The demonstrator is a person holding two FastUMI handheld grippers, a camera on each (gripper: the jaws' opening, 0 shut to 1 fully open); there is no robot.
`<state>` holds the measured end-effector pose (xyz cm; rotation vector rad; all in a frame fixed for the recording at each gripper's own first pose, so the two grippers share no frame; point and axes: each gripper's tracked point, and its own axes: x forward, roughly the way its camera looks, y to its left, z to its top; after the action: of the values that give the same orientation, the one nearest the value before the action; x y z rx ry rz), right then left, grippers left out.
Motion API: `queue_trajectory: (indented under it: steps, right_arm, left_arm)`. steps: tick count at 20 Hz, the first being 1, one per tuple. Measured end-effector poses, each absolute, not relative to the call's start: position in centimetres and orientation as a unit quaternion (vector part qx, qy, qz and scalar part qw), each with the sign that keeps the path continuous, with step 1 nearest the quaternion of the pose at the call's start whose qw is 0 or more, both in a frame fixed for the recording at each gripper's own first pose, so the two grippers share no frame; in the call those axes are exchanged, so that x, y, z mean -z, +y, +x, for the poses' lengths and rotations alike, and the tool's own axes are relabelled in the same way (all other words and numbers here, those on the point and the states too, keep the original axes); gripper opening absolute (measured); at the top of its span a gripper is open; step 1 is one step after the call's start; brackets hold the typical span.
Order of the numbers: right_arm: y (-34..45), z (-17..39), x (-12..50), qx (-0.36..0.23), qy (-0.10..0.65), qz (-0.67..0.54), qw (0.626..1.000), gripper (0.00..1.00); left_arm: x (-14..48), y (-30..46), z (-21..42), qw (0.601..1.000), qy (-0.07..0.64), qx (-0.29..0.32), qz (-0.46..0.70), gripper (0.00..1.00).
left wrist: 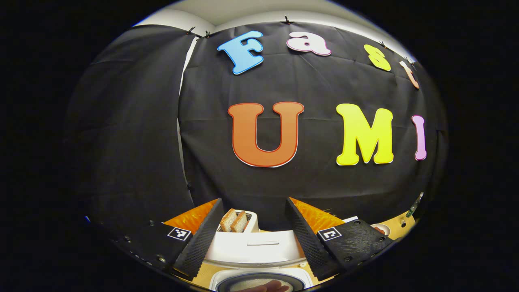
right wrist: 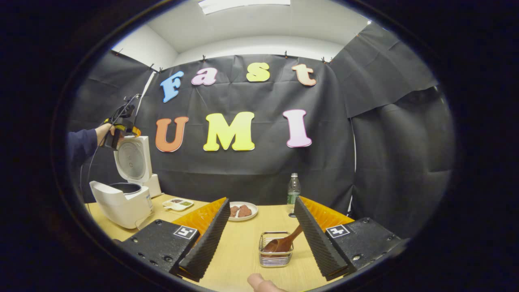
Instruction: Close the left gripper, press the button to open the rice cooker; take a wooden spoon from the chopstick holder with the right hand, scoop a spoonful of rice and pour it into the rice cooker, then put the wooden spoon back into the chopstick holder.
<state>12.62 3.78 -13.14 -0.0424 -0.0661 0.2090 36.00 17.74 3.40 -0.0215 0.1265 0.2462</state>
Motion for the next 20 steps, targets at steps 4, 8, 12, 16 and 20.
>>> queue_trajectory:
  steps: [4,8,12,16,20]
  right_arm:
    - [4.1,10.9,13.3,-0.11,-0.024,-0.017,0.994,0.99]
    - [4.3,8.8,13.2,-0.118,-0.019,-0.011,0.993,0.99]
    - [3.9,6.6,12.3,-0.116,-0.034,-0.012,0.993,0.96]
    - [3.9,4.6,11.8,-0.116,-0.043,-0.005,0.992,0.96]
    - [3.6,3.1,11.5,-0.116,-0.049,-0.01,0.992,0.98]
  left_arm:
    - [-3.1,16.8,33.3,0.993,0.052,-0.109,-0.007,0.98]
    - [-1.9,15.6,30.2,0.993,0.05,-0.108,-0.009,0.99]
    - [1.9,14.4,27.2,0.992,0.076,-0.103,-0.018,0.98]
    - [7.6,13.5,24.5,0.98,0.154,-0.118,-0.037,0.97]
    - [10.8,12.2,22.2,0.979,0.178,-0.099,-0.032,0.98]
